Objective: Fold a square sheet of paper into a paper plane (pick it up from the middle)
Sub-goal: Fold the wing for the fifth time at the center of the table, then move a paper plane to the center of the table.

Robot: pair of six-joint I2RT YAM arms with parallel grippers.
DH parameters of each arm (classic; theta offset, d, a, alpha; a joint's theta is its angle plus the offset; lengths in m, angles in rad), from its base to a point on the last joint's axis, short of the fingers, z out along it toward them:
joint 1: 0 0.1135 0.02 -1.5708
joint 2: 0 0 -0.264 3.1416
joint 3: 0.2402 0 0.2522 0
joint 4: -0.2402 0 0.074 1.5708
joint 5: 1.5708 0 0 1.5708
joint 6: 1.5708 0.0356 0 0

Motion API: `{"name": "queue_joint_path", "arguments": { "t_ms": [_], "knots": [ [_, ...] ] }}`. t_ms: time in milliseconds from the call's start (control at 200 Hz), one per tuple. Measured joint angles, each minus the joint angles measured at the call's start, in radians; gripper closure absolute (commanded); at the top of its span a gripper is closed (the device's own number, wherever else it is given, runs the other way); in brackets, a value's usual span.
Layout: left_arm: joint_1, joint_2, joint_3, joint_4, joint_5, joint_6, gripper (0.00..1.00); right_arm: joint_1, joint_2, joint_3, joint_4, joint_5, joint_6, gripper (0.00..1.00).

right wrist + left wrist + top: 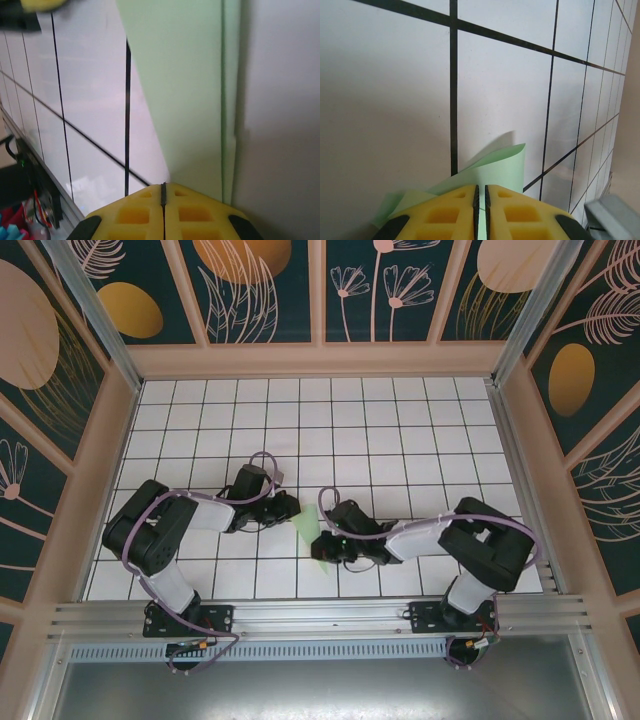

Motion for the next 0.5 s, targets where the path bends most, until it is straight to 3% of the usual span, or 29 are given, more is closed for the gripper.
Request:
{"name": "queue_joint_path", "arguments": {
  "t_ms": [275, 360, 500],
  "knots": [
    [-0.003, -0.018, 0.016, -0.035, -0.009, 0.010, 0.78, 0.023, -0.153, -0.055, -0.126, 0.019, -0.002, 0.92],
    [-0.011, -0.034, 0.028, -0.067, -0.029, 0.019, 0.65, 0.006, -0.225, -0.053, -0.192, 0.060, -0.016, 0.90],
    [-0.016, -0.120, 0.082, -0.217, -0.159, 0.048, 0.46, -0.071, -0.335, -0.053, -0.261, 0.153, -0.023, 0.80]
  ]
}}
